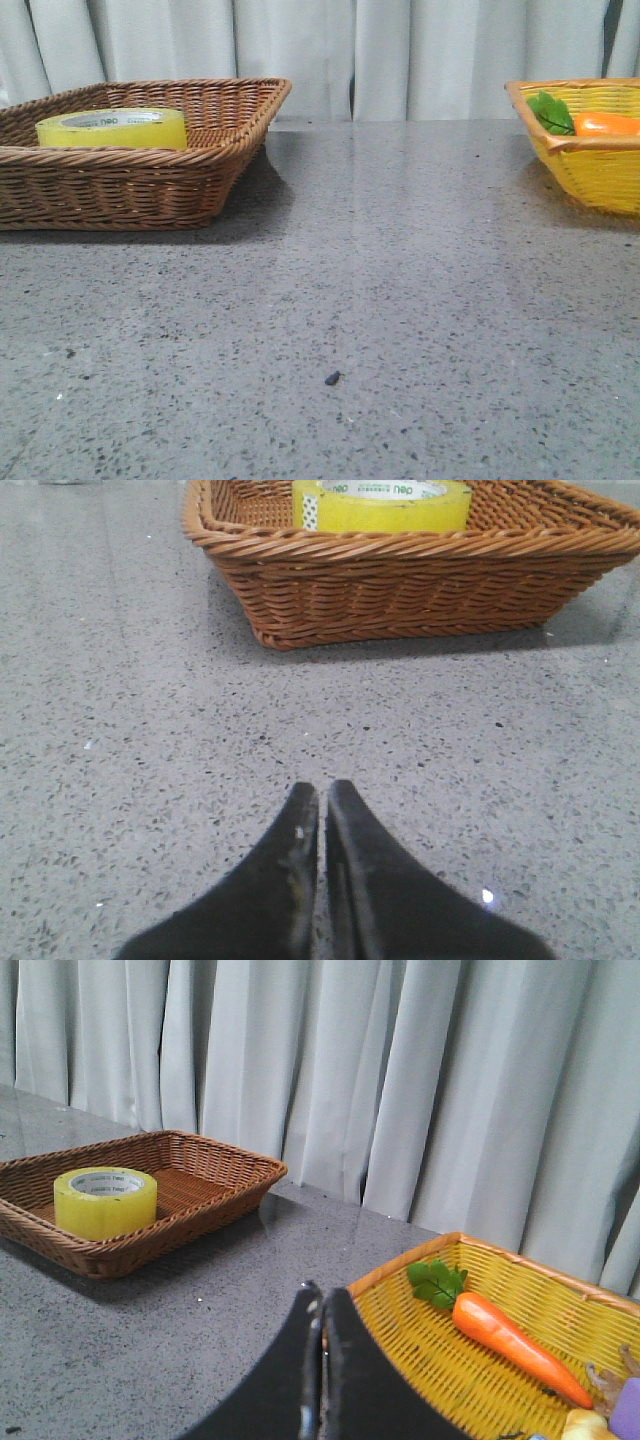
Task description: Transfer tape with both arms
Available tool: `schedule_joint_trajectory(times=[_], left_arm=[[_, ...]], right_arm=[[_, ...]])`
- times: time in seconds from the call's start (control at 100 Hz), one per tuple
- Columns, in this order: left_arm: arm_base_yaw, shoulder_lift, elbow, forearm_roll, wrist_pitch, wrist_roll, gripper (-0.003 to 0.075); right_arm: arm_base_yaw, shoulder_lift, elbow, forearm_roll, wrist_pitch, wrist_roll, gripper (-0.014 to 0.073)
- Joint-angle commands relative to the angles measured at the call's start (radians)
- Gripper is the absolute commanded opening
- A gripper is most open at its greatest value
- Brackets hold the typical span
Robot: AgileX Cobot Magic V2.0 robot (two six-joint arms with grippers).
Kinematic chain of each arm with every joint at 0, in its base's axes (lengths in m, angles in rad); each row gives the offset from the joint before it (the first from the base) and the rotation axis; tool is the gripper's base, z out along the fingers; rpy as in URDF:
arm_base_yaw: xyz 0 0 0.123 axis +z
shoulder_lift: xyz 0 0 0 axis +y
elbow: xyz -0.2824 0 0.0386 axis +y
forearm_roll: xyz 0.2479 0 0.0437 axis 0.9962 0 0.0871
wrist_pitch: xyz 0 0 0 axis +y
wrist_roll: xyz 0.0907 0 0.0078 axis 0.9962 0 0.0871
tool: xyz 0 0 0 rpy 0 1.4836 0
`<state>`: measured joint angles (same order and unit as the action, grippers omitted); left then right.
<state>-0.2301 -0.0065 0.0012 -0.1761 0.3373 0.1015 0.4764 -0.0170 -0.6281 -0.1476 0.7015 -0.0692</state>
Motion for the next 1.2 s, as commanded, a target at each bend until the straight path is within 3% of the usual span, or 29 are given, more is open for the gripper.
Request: schedule_joint_trajectory(times=[0.0, 0.1, 0.22, 0.34, 0.42, 0.52, 0.6, 0.69, 0.89, 1.19], left_arm=[[-0.005, -0.028, 0.011, -0.015, -0.045, -0.011, -0.0021], [-0.005, -0.028, 0.011, -0.015, -0.045, -0.011, -0.0021], [-0.005, -0.028, 0.011, -0.015, -0.045, -0.011, -0.0021], [-0.005, -0.028, 0.011, -0.015, -0.045, -0.011, -0.0021], [-0.005, -0.028, 0.011, -0.015, -0.045, -0.011, -0.0021], [-0.005, -0.028, 0.011, -0.015, -0.045, -0.011, -0.0021], [-0.005, -0.028, 0.011, -0.015, -0.045, -0.011, -0.0021], [-0.005, -0.028, 0.011, -0.015, -0.045, -0.011, -0.0021], [-0.005, -0.028, 0.011, -0.015, -0.045, -0.011, -0.0021], [-0.005, -0.028, 0.011, -0.015, -0.045, -0.011, -0.0021]], right_arm=[[-0.027, -0.003, 0.004, -0.022, -0.08, -0.002, -0.0067], [-0.109, -0.003, 0.07, -0.029, -0.116, -0.002, -0.0067], [-0.242, -0.003, 0.212, -0.018, -0.256, -0.002, -0.0067], [-0.353, -0.003, 0.399, 0.053, -0.504, -0.002, -0.0067], [-0.389, -0.003, 0.551, 0.061, -0.683, -0.002, -0.0067], [-0.403, -0.003, 0.665, 0.061, -0.805, -0.002, -0.0067], [-0.403, -0.007, 0.647, 0.061, -0.658, -0.002, -0.0067], [-0.403, -0.007, 0.66, 0.061, -0.624, -0.002, -0.0067], [-0.403, -0.013, 0.66, 0.061, -0.371, -0.002, -0.0067], [-0.403, -0.013, 0.658, 0.061, -0.385, -0.002, -0.0067]])
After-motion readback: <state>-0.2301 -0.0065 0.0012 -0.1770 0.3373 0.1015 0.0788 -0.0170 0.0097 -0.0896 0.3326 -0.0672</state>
